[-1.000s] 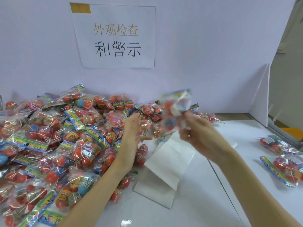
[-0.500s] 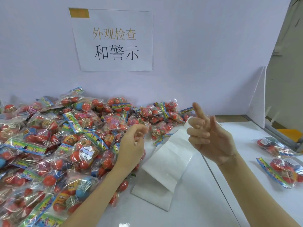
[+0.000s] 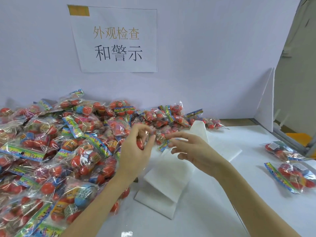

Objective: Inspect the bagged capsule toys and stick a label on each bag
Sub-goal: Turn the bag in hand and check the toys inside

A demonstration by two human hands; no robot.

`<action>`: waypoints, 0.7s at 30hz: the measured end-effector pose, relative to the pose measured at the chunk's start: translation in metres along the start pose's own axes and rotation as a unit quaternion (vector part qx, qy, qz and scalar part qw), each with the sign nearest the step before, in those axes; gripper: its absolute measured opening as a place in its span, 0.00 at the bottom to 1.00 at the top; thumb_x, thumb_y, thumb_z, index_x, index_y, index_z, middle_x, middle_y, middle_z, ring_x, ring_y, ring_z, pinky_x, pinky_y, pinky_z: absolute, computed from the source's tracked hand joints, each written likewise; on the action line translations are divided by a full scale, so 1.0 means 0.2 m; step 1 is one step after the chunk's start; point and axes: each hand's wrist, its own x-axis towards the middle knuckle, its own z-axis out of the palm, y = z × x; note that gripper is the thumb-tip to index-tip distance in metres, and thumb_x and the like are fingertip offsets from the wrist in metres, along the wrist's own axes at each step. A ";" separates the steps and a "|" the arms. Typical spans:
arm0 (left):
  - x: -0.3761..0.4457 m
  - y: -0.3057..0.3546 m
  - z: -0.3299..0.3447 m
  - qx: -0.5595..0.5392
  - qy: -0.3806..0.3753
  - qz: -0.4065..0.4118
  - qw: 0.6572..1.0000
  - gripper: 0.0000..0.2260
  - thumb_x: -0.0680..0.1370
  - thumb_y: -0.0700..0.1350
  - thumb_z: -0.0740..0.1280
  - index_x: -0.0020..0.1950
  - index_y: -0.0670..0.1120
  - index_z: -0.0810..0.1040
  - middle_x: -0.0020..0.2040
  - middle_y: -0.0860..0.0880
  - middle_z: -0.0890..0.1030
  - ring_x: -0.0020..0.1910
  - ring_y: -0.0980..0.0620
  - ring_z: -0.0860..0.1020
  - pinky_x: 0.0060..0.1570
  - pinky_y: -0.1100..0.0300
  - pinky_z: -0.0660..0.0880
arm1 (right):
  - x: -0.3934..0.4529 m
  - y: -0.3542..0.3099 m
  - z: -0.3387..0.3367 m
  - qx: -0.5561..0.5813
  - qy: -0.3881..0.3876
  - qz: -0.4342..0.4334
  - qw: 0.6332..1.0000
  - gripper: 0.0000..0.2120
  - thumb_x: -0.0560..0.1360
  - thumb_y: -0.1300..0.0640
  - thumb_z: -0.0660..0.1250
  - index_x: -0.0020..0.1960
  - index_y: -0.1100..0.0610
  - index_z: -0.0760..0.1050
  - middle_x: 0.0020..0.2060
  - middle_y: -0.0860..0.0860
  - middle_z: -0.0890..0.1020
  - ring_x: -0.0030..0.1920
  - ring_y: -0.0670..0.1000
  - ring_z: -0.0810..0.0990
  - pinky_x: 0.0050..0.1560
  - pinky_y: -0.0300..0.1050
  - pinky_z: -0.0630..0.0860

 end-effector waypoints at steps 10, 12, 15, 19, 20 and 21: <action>-0.01 0.06 -0.01 -0.249 -0.012 -0.093 0.964 0.12 0.86 0.50 0.59 0.67 0.52 0.75 0.68 0.54 0.79 0.72 0.55 0.75 0.68 0.61 0.72 | -0.02 0.04 0.17 -0.153 -0.069 -0.050 0.985 0.18 0.77 0.41 0.73 0.58 0.53 0.82 0.47 0.47 0.86 0.49 0.47 0.83 0.50 0.44 0.79; -0.01 0.07 -0.01 -0.241 -0.023 -0.114 0.963 0.15 0.85 0.52 0.60 0.70 0.51 0.74 0.68 0.57 0.79 0.68 0.58 0.77 0.61 0.66 0.75 | -0.01 0.05 0.16 -0.114 -0.038 -0.052 0.991 0.20 0.73 0.44 0.77 0.58 0.55 0.80 0.48 0.50 0.87 0.49 0.49 0.83 0.50 0.44 0.80; -0.01 0.06 0.01 -0.229 -0.031 -0.168 0.958 0.15 0.83 0.54 0.64 0.69 0.52 0.75 0.59 0.53 0.83 0.55 0.54 0.82 0.52 0.63 0.79 | 0.00 0.05 0.13 -0.072 0.008 -0.070 0.995 0.19 0.74 0.53 0.79 0.61 0.57 0.77 0.51 0.53 0.88 0.51 0.53 0.85 0.49 0.44 0.81; -0.02 0.06 0.02 -0.200 -0.012 -0.197 0.960 0.13 0.78 0.56 0.68 0.59 0.53 0.81 0.45 0.46 0.84 0.44 0.47 0.83 0.46 0.62 0.80 | 0.01 0.04 0.11 -0.080 0.029 -0.076 0.993 0.20 0.74 0.50 0.78 0.62 0.53 0.78 0.50 0.51 0.88 0.52 0.55 0.87 0.50 0.45 0.81; -0.02 0.06 0.01 -0.185 -0.008 -0.183 0.965 0.13 0.77 0.56 0.70 0.56 0.51 0.82 0.42 0.46 0.84 0.41 0.48 0.83 0.42 0.63 0.79 | 0.01 0.03 0.11 -0.089 0.030 -0.082 0.992 0.20 0.74 0.46 0.77 0.62 0.52 0.79 0.49 0.49 0.88 0.51 0.53 0.87 0.50 0.44 0.81; -0.01 0.06 0.01 -0.177 -0.013 -0.172 0.969 0.13 0.75 0.55 0.71 0.54 0.49 0.83 0.40 0.45 0.84 0.39 0.48 0.83 0.39 0.62 0.79 | 0.01 0.02 0.10 -0.092 0.031 -0.094 0.991 0.18 0.75 0.45 0.76 0.61 0.51 0.81 0.50 0.48 0.88 0.52 0.50 0.86 0.51 0.44 0.81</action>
